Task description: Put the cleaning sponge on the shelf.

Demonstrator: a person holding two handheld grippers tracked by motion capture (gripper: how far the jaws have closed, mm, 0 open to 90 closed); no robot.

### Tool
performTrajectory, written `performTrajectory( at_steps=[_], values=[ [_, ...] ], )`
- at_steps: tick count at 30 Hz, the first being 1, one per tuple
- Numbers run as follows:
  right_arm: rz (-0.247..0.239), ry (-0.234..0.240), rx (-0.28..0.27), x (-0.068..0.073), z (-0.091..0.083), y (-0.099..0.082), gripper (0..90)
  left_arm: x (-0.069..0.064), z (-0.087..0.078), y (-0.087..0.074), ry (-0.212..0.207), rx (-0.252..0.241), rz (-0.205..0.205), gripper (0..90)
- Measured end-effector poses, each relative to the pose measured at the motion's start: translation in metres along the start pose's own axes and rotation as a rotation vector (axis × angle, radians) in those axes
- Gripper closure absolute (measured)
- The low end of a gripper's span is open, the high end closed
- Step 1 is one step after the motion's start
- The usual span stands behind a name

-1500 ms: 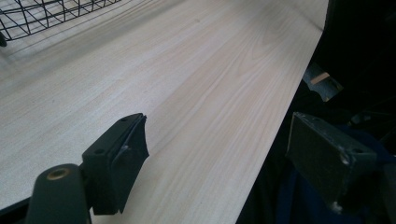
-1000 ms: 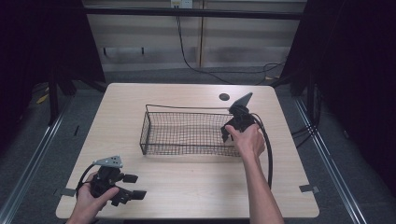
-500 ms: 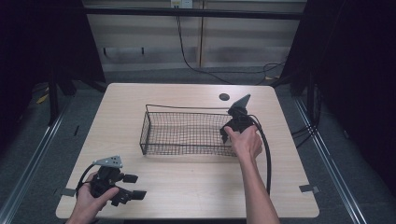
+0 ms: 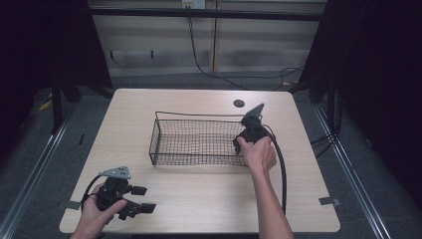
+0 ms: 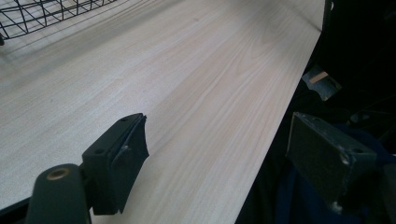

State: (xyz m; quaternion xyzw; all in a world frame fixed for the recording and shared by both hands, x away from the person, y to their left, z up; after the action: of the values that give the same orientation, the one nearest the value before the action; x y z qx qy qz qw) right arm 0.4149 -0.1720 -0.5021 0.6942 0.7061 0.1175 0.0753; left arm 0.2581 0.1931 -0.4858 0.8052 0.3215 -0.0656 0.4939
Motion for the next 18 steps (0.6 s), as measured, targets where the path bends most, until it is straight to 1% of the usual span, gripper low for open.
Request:
performTrajectory(
  at_steps=[1, 3, 4, 7, 9, 15, 17, 18],
  values=[
    [0.004, -0.008, 0.003, 0.0008, 0.0006, 0.0001, 25.6, 0.0002, 0.0000, 0.0000, 0.001, 0.000, 0.000, 19.7],
    [0.002, -0.005, 0.004, 0.0011, 0.0013, 0.0000, 25.6, 0.0002, 0.0001, 0.0000, 0.000, 0.001, 0.000, 19.7],
    [-0.006, -0.009, 0.013, 0.0020, 0.0023, -0.0006, 25.7, 0.0001, 0.0002, -0.0001, -0.001, 0.002, 0.000, 19.7],
    [-0.013, -0.013, 0.012, 0.0025, 0.0034, -0.0011, 25.5, -0.0001, 0.0005, -0.0002, 0.000, 0.002, 0.000, 19.7],
    [-0.009, -0.015, 0.022, 0.0034, 0.0035, -0.0016, 24.8, -0.0002, 0.0004, -0.0001, -0.001, 0.001, -0.002, 19.7],
    [-0.004, -0.019, 0.018, 0.0020, 0.0017, -0.0015, 24.2, -0.0003, 0.0001, 0.0000, -0.002, 0.001, -0.001, 19.7],
    [-0.004, -0.009, 0.021, 0.0019, 0.0003, -0.0014, 23.5, -0.0004, 0.0002, 0.0000, -0.002, 0.001, 0.000, 19.7],
    [-0.003, -0.008, 0.007, 0.0017, -0.0005, -0.0006, 21.9, -0.0004, 0.0001, 0.0001, -0.001, 0.000, 0.000, 19.6]
  ],
)
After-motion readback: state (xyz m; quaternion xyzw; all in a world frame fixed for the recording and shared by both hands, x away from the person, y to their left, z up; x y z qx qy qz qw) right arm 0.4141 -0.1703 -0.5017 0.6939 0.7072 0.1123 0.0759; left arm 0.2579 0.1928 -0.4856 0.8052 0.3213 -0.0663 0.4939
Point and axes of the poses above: each handheld gripper's, and its own axes: z roughly forward along the jaws, y roughly out of its top, x roughly to its left, the point moved 6 cm from there along z, roughly forward along the jaws, and after that the axes turned 12 degrees about -x, right-handed, at the moved point
